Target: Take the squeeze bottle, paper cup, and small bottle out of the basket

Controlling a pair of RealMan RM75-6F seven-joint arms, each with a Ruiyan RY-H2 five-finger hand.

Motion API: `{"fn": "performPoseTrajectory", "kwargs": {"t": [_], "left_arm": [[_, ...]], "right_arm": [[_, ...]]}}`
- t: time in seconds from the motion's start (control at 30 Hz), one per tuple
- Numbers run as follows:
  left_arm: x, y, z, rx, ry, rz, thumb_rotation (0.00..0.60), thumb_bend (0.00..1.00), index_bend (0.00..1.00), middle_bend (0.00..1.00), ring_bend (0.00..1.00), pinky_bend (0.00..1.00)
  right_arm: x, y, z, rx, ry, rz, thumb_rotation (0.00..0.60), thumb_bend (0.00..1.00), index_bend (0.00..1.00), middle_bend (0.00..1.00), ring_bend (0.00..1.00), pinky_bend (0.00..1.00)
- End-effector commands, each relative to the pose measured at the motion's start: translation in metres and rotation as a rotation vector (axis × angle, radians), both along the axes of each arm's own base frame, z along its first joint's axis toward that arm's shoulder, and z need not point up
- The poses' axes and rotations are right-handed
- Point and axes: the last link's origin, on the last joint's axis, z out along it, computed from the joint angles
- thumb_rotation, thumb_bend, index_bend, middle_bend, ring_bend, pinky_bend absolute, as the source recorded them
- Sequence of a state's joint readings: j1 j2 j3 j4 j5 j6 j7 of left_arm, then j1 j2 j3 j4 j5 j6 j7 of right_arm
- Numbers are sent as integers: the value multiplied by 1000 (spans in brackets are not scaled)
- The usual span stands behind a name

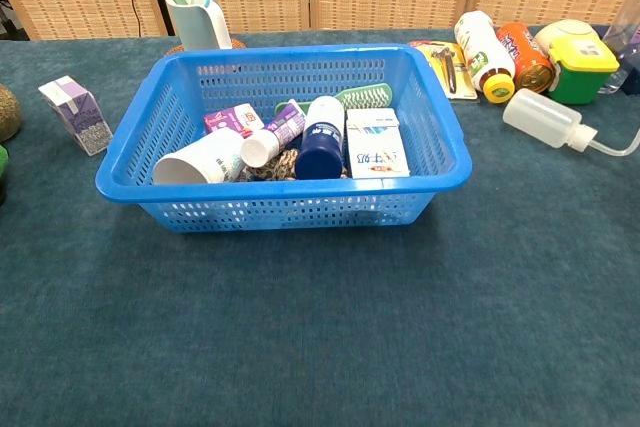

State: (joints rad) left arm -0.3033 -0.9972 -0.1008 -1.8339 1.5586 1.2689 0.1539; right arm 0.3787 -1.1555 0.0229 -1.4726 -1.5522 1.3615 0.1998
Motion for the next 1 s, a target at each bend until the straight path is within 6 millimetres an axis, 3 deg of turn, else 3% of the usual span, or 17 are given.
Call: {"fn": "performPoseTrajectory", "kwargs": {"t": [0.03, 0.37, 0.5, 0.77, 1.0], "left_arm": [[27, 14, -11, -91, 31, -61, 600, 128, 0, 0, 0, 0], [60, 24, -46, -198, 22, -104, 600, 128, 0, 0, 0, 0], [79, 34, -79, -235, 40, -133, 600, 126, 0, 0, 0, 0], [97, 45, -118, -245, 48, -119, 600, 119, 0, 0, 0, 0], [104, 54, -132, -254, 49, -93, 600, 119, 0, 0, 0, 0]], "right_arm": [[-12, 35, -9, -4, -14, -10, 600, 0, 0, 0, 0, 0], [-20, 46, -13, -17, -59, -12, 600, 0, 0, 0, 0, 0], [-22, 45, -9, -30, -70, -10, 600, 0, 0, 0, 0, 0], [-22, 46, -7, -31, -87, -1, 600, 0, 0, 0, 0, 0], [-22, 46, -5, -37, -96, 1, 600, 0, 0, 0, 0, 0]]}}
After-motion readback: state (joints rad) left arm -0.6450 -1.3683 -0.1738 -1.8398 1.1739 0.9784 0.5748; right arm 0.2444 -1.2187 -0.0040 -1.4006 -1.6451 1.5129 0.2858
